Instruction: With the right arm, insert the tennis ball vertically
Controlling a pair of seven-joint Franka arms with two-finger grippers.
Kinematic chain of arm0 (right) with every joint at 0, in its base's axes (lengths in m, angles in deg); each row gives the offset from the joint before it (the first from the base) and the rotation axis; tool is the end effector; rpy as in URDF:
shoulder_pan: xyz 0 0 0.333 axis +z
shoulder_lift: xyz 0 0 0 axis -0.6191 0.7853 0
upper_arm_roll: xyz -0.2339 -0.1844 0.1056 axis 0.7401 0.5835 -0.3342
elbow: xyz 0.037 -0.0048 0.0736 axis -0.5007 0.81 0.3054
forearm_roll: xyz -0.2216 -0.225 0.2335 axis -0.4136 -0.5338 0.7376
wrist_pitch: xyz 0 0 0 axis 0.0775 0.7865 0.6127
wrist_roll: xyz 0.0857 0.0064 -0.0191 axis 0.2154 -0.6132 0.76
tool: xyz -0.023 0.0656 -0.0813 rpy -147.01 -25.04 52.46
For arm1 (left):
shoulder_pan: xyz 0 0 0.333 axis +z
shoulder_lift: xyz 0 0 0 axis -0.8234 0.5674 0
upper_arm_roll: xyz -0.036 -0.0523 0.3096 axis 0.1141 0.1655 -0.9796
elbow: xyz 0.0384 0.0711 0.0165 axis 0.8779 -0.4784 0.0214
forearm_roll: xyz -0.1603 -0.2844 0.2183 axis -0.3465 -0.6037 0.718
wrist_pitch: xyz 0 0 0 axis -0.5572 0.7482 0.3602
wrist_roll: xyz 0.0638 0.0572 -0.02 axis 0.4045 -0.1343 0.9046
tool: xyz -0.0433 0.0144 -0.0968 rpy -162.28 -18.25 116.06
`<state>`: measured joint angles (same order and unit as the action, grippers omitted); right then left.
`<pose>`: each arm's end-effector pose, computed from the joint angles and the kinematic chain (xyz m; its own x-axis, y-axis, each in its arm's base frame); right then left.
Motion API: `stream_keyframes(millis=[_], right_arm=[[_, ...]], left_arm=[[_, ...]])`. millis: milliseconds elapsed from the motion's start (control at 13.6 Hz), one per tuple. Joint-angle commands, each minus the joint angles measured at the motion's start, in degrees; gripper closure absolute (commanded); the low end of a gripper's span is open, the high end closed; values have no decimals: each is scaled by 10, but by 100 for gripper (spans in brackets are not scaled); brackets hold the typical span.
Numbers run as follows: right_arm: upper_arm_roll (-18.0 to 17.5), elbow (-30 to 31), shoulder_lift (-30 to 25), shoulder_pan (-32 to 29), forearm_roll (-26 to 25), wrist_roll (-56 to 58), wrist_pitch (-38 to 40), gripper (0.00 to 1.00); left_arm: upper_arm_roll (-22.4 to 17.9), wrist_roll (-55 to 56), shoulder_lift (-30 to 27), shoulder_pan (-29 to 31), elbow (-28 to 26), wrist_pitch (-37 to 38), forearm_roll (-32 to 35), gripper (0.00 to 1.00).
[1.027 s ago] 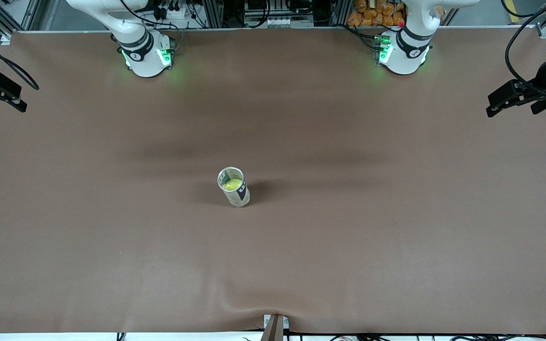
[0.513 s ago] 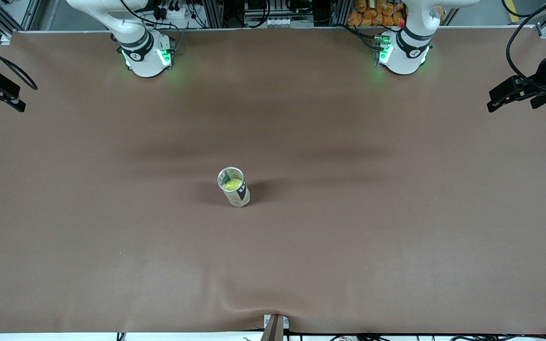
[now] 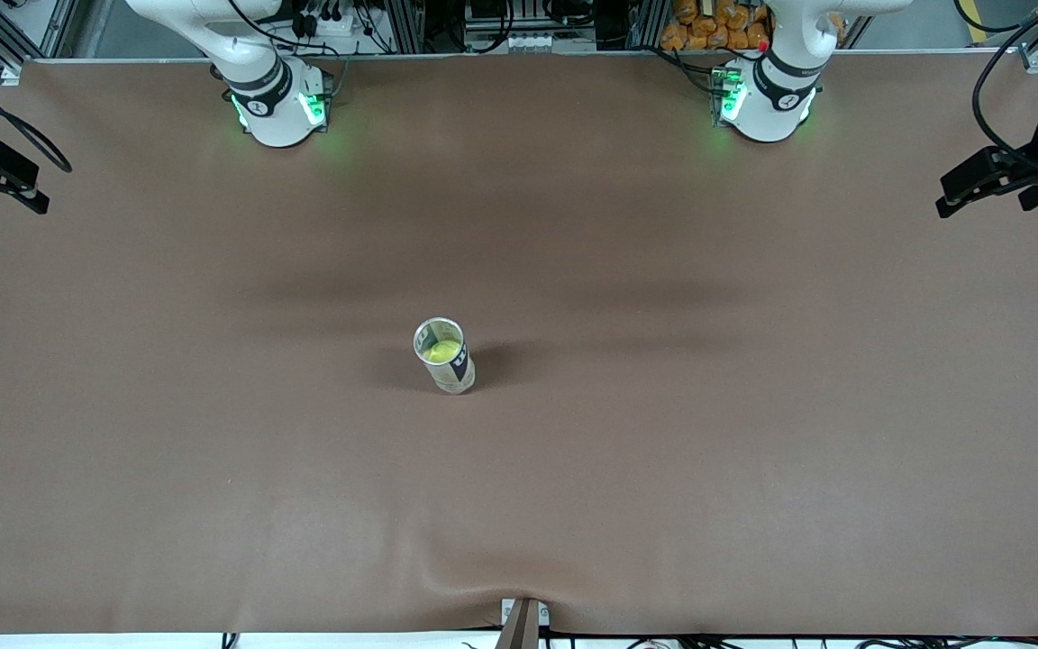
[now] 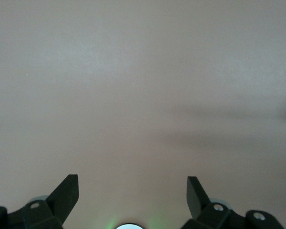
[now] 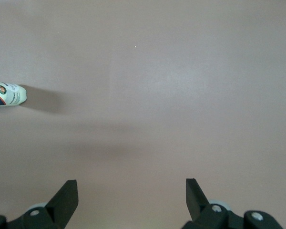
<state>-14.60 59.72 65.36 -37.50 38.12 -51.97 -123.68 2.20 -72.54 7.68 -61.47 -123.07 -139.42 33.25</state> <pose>0.5194 -0.0346 0.6678 0.9962 0.0802 0.0327 0.0802 -0.9968 0.0001 0.5250 -0.0176 0.6506 0.9961 0.0862 -0.0171 0.0861 -0.9963 -0.0031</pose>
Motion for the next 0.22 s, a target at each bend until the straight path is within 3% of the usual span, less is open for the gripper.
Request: stream_keyframes(millis=[0, 147], right_arm=[[-1, 5, -3, -10, -8, 2, 7, 0], [-1, 6, -2, -13, -8, 2, 14, 0]], left_arm=[[0, -10, 1, 0, 12, 3, -9, 0], [3, -9, 1, -3, 16, 4, -8, 0]])
